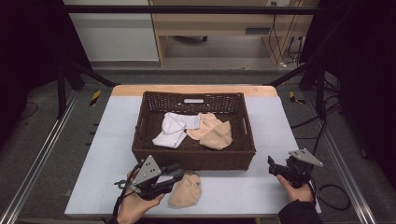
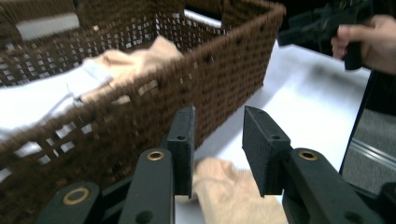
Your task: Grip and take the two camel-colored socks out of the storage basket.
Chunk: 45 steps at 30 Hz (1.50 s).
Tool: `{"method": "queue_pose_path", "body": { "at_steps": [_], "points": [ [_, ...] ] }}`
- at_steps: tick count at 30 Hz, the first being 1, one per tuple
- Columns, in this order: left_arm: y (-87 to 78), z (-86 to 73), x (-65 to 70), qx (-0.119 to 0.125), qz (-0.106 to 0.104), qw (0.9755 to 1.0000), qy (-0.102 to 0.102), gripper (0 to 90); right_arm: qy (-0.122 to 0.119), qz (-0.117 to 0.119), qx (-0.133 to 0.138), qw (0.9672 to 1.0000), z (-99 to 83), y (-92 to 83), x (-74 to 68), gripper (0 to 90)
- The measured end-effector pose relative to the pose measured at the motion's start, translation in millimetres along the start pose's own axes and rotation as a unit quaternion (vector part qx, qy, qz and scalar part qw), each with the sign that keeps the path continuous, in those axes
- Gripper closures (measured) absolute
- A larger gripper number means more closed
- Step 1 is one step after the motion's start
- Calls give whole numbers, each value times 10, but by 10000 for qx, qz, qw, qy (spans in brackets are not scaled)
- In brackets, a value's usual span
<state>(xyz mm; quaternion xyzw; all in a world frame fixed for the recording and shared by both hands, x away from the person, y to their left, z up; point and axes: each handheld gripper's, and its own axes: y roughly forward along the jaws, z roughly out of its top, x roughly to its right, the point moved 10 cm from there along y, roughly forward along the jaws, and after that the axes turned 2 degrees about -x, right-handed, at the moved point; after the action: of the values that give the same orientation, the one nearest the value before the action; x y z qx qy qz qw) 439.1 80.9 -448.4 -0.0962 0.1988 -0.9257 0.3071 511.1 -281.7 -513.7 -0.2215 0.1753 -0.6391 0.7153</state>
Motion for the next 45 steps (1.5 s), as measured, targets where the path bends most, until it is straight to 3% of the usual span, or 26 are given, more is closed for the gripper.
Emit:
{"method": "queue_pose_path", "body": {
  "at_steps": [8,14,21,33,39,45],
  "points": [
    [-86,402,-92,461,113,9989,52,634,25,-43,-23,10000,3,23,4,38],
    [15,744,-169,618,190,9978,136,634,-52,-68,-25,10000,8,39,-3,39],
    [305,1089,-211,637,248,9974,238,614,-24,-55,-16,10000,19,47,-9,37],
    [860,1471,-217,591,363,9968,397,580,5,-83,1,10000,31,57,8,38],
    [1143,1555,-215,477,352,9967,559,572,22,-77,-7,10000,31,60,14,38],
    [1375,1651,-272,435,426,9968,524,559,53,-70,-6,10000,32,62,10,39]
  ]
}}
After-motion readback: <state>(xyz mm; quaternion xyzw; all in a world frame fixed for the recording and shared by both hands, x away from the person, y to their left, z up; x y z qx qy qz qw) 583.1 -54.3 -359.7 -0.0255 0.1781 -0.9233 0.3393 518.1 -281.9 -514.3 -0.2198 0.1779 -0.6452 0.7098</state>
